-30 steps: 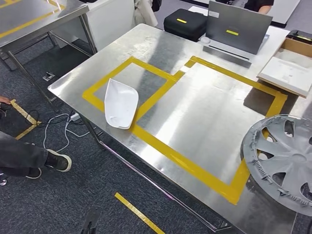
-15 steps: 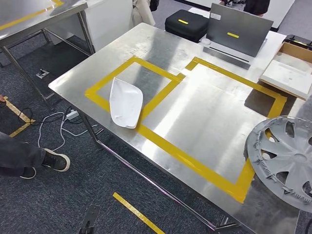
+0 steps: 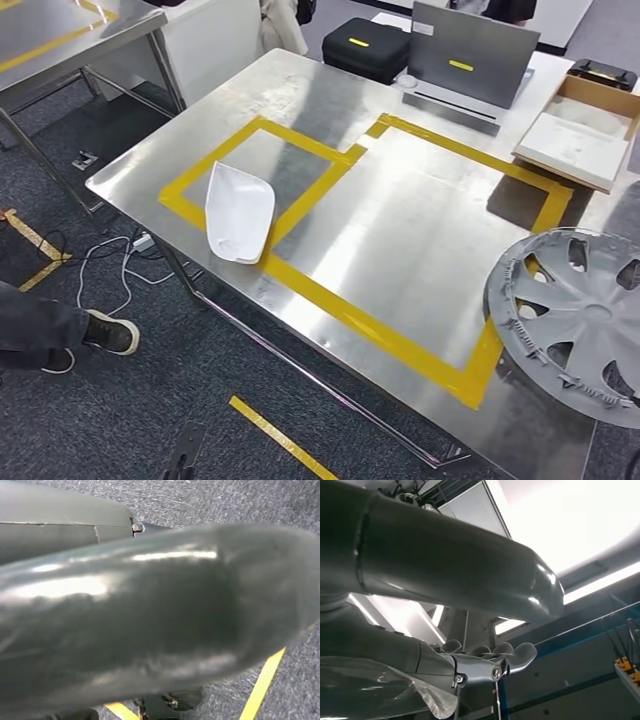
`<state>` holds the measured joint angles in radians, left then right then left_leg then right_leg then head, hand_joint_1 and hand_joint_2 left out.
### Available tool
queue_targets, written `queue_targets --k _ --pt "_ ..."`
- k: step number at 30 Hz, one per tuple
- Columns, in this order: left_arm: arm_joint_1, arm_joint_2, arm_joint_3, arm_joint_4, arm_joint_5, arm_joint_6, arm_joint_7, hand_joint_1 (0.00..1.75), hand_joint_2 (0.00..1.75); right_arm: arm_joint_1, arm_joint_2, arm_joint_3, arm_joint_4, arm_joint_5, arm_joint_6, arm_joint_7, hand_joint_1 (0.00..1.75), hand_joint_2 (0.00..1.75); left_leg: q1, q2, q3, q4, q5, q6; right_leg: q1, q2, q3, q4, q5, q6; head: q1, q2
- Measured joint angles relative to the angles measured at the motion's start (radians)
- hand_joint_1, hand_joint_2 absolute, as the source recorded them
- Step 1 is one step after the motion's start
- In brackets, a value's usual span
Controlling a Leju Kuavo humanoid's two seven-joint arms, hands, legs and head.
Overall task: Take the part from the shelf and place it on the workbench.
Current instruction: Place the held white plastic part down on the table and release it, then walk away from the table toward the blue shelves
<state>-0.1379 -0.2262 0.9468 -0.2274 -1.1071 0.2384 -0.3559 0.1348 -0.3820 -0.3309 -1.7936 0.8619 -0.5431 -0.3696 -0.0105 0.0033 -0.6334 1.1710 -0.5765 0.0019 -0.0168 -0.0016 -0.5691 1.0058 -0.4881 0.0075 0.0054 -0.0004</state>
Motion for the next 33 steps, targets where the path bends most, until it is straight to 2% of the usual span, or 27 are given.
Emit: queue_targets --k 1,2,3,4,6,7,8,9,12,13,14,16,17,18,19,20,21,23,24,26,28,30,32,33 --pt "0.001 0.0 0.0 0.0 0.0 0.0 0.0 0.0 0.0 0.002 0.0 0.0 0.0 0.0 0.0 0.0 0.0 0.0 0.001 0.0 -0.031 0.071 -0.031 -0.003 0.0 0.0 0.0 0.0 0.0 -0.002 0.0 0.0" --pt "0.002 0.0 0.0 0.0 0.0 0.0 0.0 0.0 0.0 0.004 0.001 0.0 0.0 0.0 0.0 0.0 0.0 0.0 0.002 0.0 -0.054 0.122 -0.047 -0.004 0.001 0.001 0.0 0.0 -0.001 -0.003 0.0 0.0" --pt "0.003 0.0 0.0 0.0 0.0 0.0 0.0 0.0 0.0 0.005 0.002 0.0 0.0 0.0 0.0 0.0 0.0 0.0 0.003 0.0 -0.062 0.139 -0.043 -0.004 0.001 0.002 0.0 0.0 -0.001 -0.003 0.0 0.0" --pt "0.004 0.0 0.0 0.0 0.0 0.0 0.0 0.0 0.0 0.006 0.003 0.0 0.0 0.0 0.0 0.0 0.0 0.0 0.004 0.0 -0.051 0.114 -0.019 -0.003 0.001 0.004 0.001 0.0 -0.001 -0.003 0.0 0.0" --pt "0.004 0.0 0.0 0.0 0.0 0.0 0.0 0.0 0.0 0.007 0.005 0.001 -0.001 0.0 0.0 0.0 0.0 0.0 0.005 -0.002 0.011 -0.021 0.053 0.003 0.001 0.007 0.005 0.0 -0.002 -0.001 -0.001 0.0" --pt "0.003 0.001 0.0 0.0 0.0 0.0 0.0 0.0 0.0 0.007 0.005 0.0 -0.001 0.0 0.0 0.0 0.0 0.0 0.004 -0.003 0.042 -0.089 0.076 0.006 0.003 0.008 0.005 0.002 -0.003 0.002 0.0 0.0" --pt "0.003 0.001 0.0 0.0 0.0 0.0 0.0 0.0 0.0 0.007 0.005 0.0 -0.001 0.0 0.0 0.0 0.0 0.0 0.003 -0.005 0.061 -0.133 0.088 0.009 0.004 0.009 0.003 0.003 -0.003 0.006 0.0 0.0" --pt "0.002 0.001 0.0 0.0 0.0 0.0 0.0 0.0 0.0 0.007 0.005 0.0 -0.001 0.001 0.0 0.0 0.0 0.0 0.002 -0.006 0.068 -0.152 0.089 0.012 0.004 0.01 0.001 0.003 -0.003 0.011 0.0 0.0" --pt "0.002 0.0 0.0 0.0 0.0 0.002 0.0 0.0 0.0 0.009 0.005 0.0 -0.001 0.004 0.001 -0.001 0.0 0.0 0.002 -0.005 0.068 -0.162 0.094 0.028 0.001 0.01 -0.006 0.006 -0.007 0.027 0.0 0.0" --pt "0.002 0.001 0.0 0.0 0.0 0.003 0.0 0.0 0.0 0.009 0.005 0.0 -0.001 0.007 0.002 -0.001 0.0 0.0 0.004 -0.005 0.069 -0.166 0.097 0.034 0.001 0.009 -0.016 0.025 -0.022 0.031 0.002 0.0" --pt "0.001 0.0 0.0 0.0 0.0 0.003 0.0 0.0 0.0 0.009 0.005 0.0 -0.001 0.01 0.002 -0.001 0.0 0.0 0.005 -0.006 0.069 -0.169 0.1 0.04 0.0 0.008 -0.038 0.069 -0.048 0.034 0.002 0.0" --pt "0.002 0.001 0.0 0.0 0.0 0.004 0.0 0.0 0.0 0.012 0.005 0.001 -0.001 0.018 0.006 -0.001 0.0 0.0 0.004 -0.008 0.068 -0.169 0.1 0.044 0.0 0.007 -0.101 0.204 -0.113 0.039 0.003 0.0" --pt "0.003 0.001 0.0 0.0 0.0 0.003 0.001 0.0 0.0 0.015 0.005 0.002 0.0 0.022 0.008 -0.001 0.0 0.0 0.002 -0.011 0.068 -0.169 0.1 0.044 0.0 0.007 -0.13 0.263 -0.132 0.041 0.003 0.0" --pt "0.004 0.001 0.0 0.0 0.001 0.003 0.002 0.0 0.0 0.017 0.005 0.002 0.0 0.025 0.01 0.0 0.0 0.0 0.002 -0.016 0.067 -0.168 0.1 0.044 0.0 0.007 -0.142 0.288 -0.132 0.042 0.003 0.0" --pt "0.004 0.001 0.0 0.0 0.002 0.003 0.003 0.0 0.0 0.02 0.005 0.002 0.0 0.027 0.011 0.0 0.0 0.0 0.001 -0.021 0.068 -0.168 0.1 0.044 0.0 0.008 -0.136 0.273 -0.114 0.042 0.003 0.0" --pt "0.004 0.001 0.0 0.0 0.002 0.003 0.004 0.0 0.0 0.021 0.005 0.002 0.0 0.028 0.012 0.0 0.0 0.0 0.001 -0.029 0.069 -0.168 0.1 0.044 -0.001 0.011 -0.11 0.221 -0.081 0.041 0.003 0.0" --pt "0.004 0.001 0.0 0.0 0.003 0.003 0.004 0.0 0.0 0.022 0.005 0.002 0.0 0.029 0.012 0.0 0.0 0.0 0.001 -0.036 0.07 -0.167 0.1 0.043 -0.003 0.022 -0.072 0.147 -0.047 0.04 0.003 0.0" --pt "0.002 0.0 -0.001 0.0 0.003 0.004 0.004 0.0 0.0 0.024 0.005 0.001 -0.001 0.03 0.014 0.0 0.0 0.0 0.0 -0.052 0.065 -0.162 0.1 0.036 -0.006 0.049 -0.006 0.029 -0.013 0.036 0.003 0.0" --pt "0.002 0.0 -0.001 0.0 0.003 0.004 0.005 0.0 0.0 0.025 0.005 0.001 -0.001 0.031 0.014 0.001 0.0 0.0 0.0 -0.06 0.061 -0.161 0.102 0.031 -0.005 0.056 0.008 0.004 -0.012 0.033 0.002 0.0" --pt "0.004 0.001 -0.001 0.0 0.003 0.005 0.007 0.0 0.0 0.027 0.005 0.001 -0.001 0.032 0.016 0.001 0.0 0.0 0.002 -0.075 0.056 -0.16 0.106 0.019 -0.002 0.045 0.012 0.0 -0.012 0.024 0.002 0.0" --pt "0.005 0.001 -0.001 0.0 0.003 0.005 0.011 0.0 0.0 0.027 0.005 0.002 -0.001 0.033 0.016 0.001 0.0 0.0 0.004 -0.065 0.047 -0.14 0.09 0.01 -0.002 0.027 0.016 -0.005 -0.009 0.013 0.001 0.0" --pt "0.003 0.001 -0.002 0.0 0.003 0.005 0.014 0.0 0.0 0.027 0.005 0.001 -0.001 0.035 0.016 0.001 0.0 0.0 0.004 -0.035 0.006 -0.045 0.034 0.002 -0.002 0.005 0.02 -0.009 -0.009 0.002 -0.001 0.0" --pt "0.004 0.001 -0.003 0.0 0.003 0.005 0.015 0.0 0.0 0.027 0.005 0.001 -0.001 0.035 0.016 0.001 0.0 0.0 0.006 -0.019 -0.056 0.091 -0.024 -0.004 0.0 -0.017 0.02 -0.009 -0.012 -0.004 -0.002 0.0" --pt "0.005 0.001 -0.004 0.0 0.003 0.005 0.016 0.0 0.0 0.028 0.005 0.001 -0.001 0.035 0.016 0.001 0.0 0.0 0.007 -0.017 -0.074 0.13 -0.033 -0.005 0.0 -0.027 0.021 -0.008 -0.013 -0.004 -0.002 0.0"
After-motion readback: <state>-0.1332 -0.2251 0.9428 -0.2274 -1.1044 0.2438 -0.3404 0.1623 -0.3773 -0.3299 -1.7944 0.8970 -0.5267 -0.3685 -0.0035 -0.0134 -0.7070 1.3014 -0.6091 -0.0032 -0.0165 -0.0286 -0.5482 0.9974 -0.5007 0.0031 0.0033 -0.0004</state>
